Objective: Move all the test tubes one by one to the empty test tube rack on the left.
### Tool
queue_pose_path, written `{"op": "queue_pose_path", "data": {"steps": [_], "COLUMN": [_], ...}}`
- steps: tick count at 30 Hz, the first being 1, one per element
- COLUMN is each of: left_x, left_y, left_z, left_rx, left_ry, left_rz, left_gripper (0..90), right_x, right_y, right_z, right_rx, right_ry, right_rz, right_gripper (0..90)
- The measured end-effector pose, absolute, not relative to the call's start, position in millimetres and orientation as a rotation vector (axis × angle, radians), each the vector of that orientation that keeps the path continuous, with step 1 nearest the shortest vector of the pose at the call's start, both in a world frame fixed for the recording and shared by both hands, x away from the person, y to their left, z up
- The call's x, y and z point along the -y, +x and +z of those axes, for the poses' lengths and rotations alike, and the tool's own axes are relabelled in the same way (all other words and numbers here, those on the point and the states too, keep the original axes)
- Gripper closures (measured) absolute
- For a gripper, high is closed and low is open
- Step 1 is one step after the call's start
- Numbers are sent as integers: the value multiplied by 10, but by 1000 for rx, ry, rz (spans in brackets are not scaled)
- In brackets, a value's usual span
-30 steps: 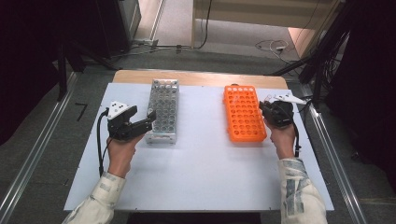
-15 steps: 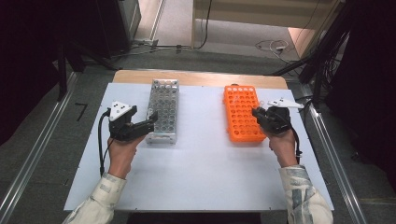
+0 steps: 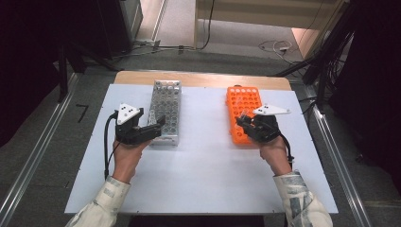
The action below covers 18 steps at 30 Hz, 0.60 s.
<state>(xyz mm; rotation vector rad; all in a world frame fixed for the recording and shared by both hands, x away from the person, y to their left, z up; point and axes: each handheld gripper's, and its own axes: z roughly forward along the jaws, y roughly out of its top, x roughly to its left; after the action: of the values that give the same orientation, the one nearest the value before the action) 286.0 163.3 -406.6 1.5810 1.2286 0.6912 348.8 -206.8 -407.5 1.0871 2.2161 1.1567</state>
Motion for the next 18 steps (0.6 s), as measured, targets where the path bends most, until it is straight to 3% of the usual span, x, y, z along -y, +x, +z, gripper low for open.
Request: {"op": "queue_pose_path", "data": {"steps": [18], "left_x": [-1396], "left_y": [2809], "left_z": [-4088], "left_rx": [-1161], "left_ry": [1645], "left_rz": [654], "left_gripper": [181], "right_x": [1608], "right_y": [3357], "right_z": [-4293], "right_rx": [-2364], "right_ry": [968], "right_rz": [1135], "right_gripper": [735]}}
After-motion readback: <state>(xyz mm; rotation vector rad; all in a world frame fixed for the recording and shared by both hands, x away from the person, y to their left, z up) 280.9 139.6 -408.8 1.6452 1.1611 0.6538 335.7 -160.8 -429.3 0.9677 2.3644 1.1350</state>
